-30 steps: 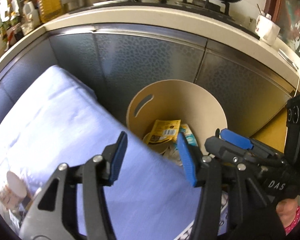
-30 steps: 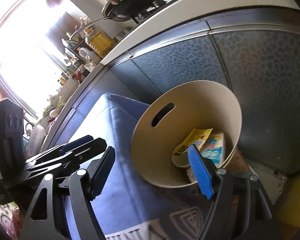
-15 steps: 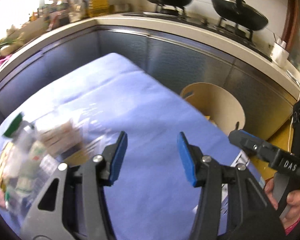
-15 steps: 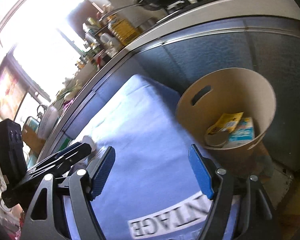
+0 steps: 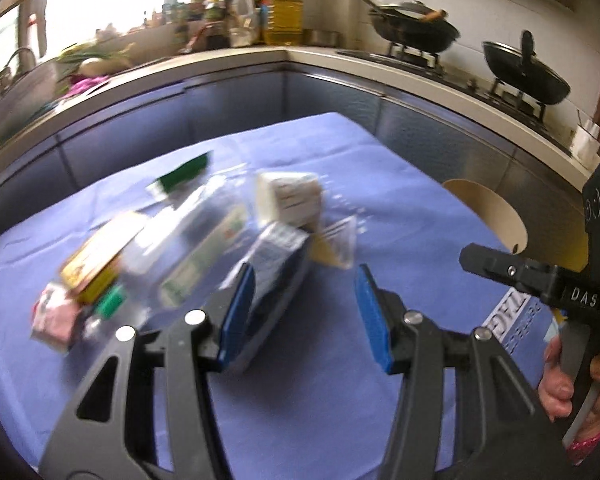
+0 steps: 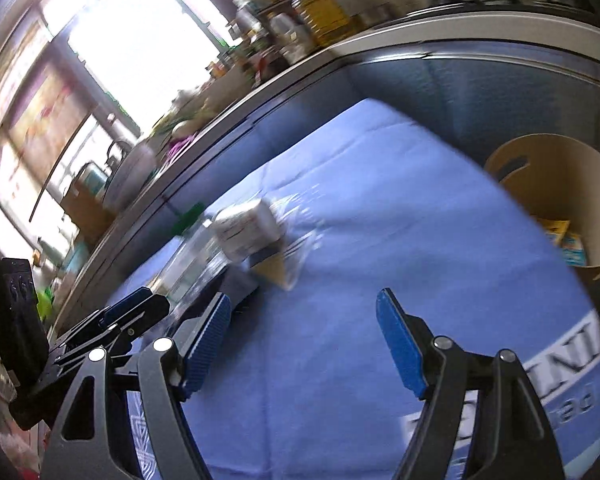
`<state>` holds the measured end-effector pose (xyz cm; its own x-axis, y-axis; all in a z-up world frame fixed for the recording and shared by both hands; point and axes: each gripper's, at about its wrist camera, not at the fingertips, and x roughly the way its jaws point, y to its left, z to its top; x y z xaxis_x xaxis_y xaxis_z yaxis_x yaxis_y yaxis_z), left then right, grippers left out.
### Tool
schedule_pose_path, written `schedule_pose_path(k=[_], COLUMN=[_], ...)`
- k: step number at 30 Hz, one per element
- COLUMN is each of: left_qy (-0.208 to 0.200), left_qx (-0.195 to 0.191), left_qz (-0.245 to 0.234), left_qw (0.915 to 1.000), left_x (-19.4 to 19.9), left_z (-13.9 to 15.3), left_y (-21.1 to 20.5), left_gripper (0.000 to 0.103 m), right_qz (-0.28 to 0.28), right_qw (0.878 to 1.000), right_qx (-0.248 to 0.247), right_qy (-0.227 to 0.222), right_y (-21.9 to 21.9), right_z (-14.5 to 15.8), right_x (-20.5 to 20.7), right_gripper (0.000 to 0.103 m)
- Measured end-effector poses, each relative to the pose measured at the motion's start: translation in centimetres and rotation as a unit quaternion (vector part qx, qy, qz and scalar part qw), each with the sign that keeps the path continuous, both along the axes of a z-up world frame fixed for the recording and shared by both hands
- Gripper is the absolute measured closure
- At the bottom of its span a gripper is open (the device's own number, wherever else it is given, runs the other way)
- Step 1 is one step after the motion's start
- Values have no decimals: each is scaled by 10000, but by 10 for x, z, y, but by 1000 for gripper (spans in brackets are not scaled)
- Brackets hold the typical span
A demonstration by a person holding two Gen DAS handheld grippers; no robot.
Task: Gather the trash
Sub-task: 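Move both tools back to the remaining trash on the table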
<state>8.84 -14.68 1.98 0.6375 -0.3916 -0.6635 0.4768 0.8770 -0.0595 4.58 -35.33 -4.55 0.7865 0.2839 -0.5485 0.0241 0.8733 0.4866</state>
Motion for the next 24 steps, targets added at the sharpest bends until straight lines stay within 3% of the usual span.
schedule_pose_path(k=[14, 24], left_qy=[288, 601], left_qx=[-124, -346], left_qz=[1021, 1730], left_qw=[9943, 9825], left_x=[-1, 3], left_z=[-32, -54], left_y=[118, 190], left_gripper=[53, 53], right_qz=[1064, 1482], right_qw=[9934, 9871], right_qx=[-329, -462], right_qy=[268, 384], right_y=[109, 149], right_z=[-6, -10], right_x=[25, 32], right_gripper=[30, 30])
